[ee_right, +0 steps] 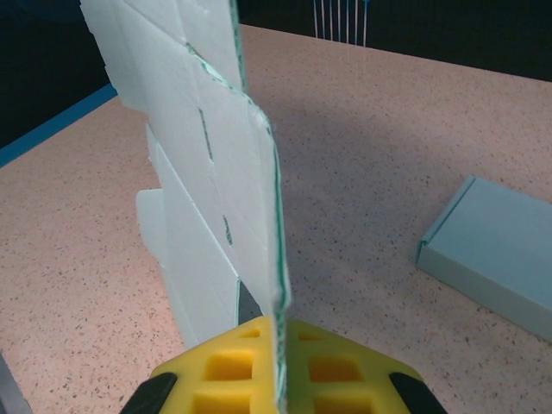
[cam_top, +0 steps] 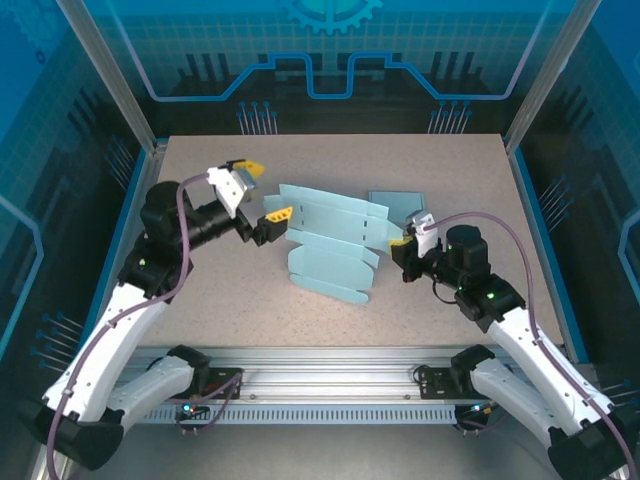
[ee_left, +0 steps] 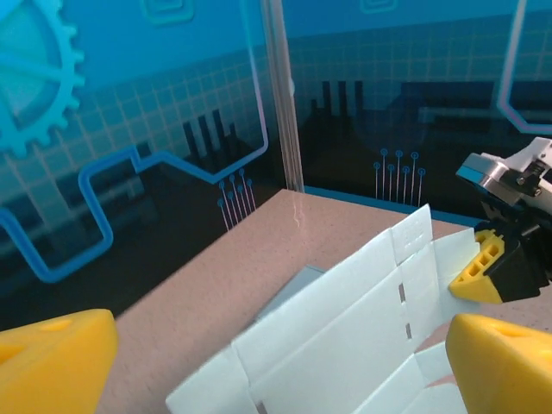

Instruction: Fold the paper box

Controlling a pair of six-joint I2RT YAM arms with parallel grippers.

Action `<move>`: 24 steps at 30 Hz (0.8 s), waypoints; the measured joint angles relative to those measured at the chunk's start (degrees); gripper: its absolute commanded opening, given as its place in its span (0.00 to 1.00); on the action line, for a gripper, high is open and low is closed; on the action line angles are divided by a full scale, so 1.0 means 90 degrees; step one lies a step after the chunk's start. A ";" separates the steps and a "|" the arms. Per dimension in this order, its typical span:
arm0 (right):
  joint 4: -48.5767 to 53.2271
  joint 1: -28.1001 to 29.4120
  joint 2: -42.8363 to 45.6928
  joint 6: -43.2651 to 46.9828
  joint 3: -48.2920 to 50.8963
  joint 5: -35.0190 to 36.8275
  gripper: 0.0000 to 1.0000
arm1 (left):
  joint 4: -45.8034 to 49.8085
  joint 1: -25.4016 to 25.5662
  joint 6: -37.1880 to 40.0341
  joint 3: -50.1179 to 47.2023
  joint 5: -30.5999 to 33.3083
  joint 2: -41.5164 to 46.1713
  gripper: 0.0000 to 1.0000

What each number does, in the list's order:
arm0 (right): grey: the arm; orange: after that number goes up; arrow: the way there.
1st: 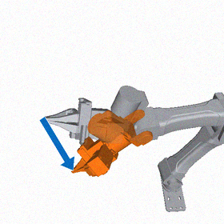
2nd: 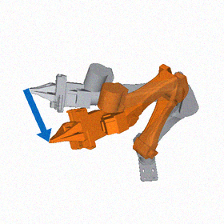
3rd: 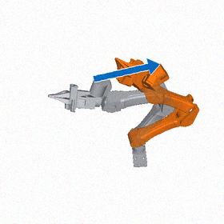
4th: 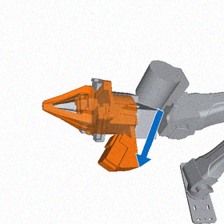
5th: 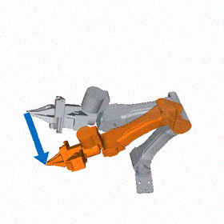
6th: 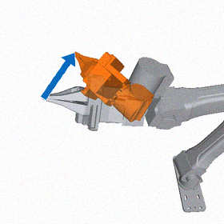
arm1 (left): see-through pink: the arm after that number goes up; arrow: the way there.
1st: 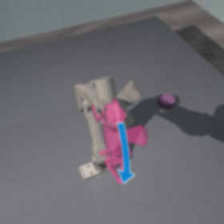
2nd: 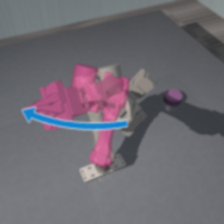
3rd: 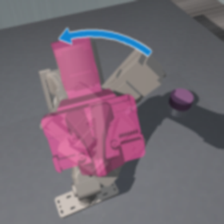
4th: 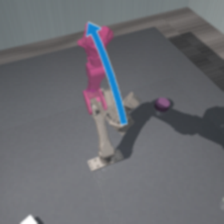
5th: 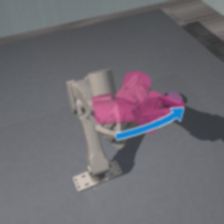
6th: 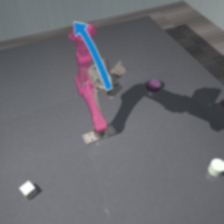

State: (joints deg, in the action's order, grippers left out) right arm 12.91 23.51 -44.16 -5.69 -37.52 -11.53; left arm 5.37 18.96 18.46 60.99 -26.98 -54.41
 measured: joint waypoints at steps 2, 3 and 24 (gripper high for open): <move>0.0022 0.0056 -0.0061 0.0095 -0.0056 0.0002 0.00 | 0.0192 0.0000 0.0678 0.0248 -0.0214 -0.0352 0.96; 0.0034 0.0075 -0.0090 0.0143 -0.0068 0.0000 0.00 | 0.0313 0.0000 0.1015 0.0345 -0.0284 -0.0571 0.97; 0.0131 0.0104 -0.0262 0.0457 -0.0165 -0.0029 0.00 | 0.3636 -0.0291 0.4517 0.2829 -0.0641 -0.3548 0.55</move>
State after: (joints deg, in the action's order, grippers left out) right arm 14.09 24.45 -46.52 -1.58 -39.00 -11.79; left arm 38.09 16.34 59.11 86.46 -32.75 -86.35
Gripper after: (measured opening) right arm 0.064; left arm 0.631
